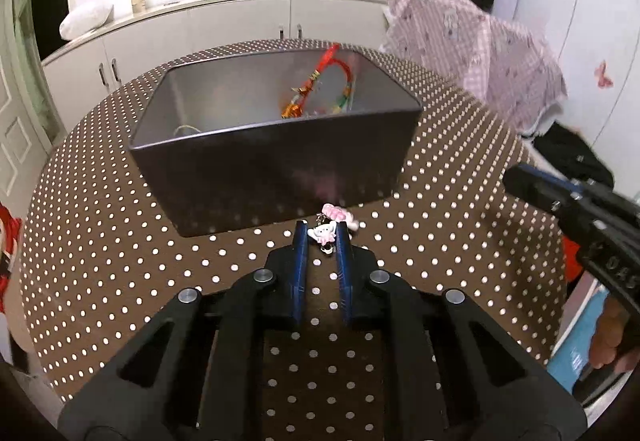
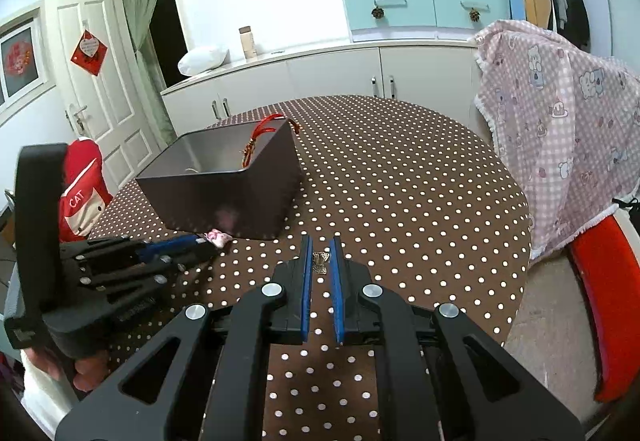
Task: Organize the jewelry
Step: 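Close the left gripper on the last pink charm and lift it, then carry the pink charm and gold charm over the tin box with both grippers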
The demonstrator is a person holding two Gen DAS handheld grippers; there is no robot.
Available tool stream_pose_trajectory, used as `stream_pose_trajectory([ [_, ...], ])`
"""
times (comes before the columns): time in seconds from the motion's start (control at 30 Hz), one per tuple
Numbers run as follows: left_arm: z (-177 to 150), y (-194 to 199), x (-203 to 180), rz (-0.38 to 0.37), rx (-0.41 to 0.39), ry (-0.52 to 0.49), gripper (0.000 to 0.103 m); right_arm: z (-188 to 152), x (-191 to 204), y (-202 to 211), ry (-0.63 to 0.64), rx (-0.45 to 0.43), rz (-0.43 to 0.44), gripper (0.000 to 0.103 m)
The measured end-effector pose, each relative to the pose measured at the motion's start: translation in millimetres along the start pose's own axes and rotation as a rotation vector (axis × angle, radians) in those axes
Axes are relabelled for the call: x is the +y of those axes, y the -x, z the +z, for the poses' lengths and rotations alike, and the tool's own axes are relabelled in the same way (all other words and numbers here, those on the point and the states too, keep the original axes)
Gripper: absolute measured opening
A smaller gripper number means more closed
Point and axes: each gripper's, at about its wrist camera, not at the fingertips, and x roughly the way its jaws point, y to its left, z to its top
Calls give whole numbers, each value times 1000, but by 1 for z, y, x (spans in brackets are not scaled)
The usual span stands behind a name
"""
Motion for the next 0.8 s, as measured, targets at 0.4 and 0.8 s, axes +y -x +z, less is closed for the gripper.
stream_pose_trajectory([
  [0.4,-3,18,10,-1,-65,61,15,10,10,6,19,-27,35,7],
  [0.8,10,53,31,-34,-191,117,15,36,34,-2,77,-65,69,7],
])
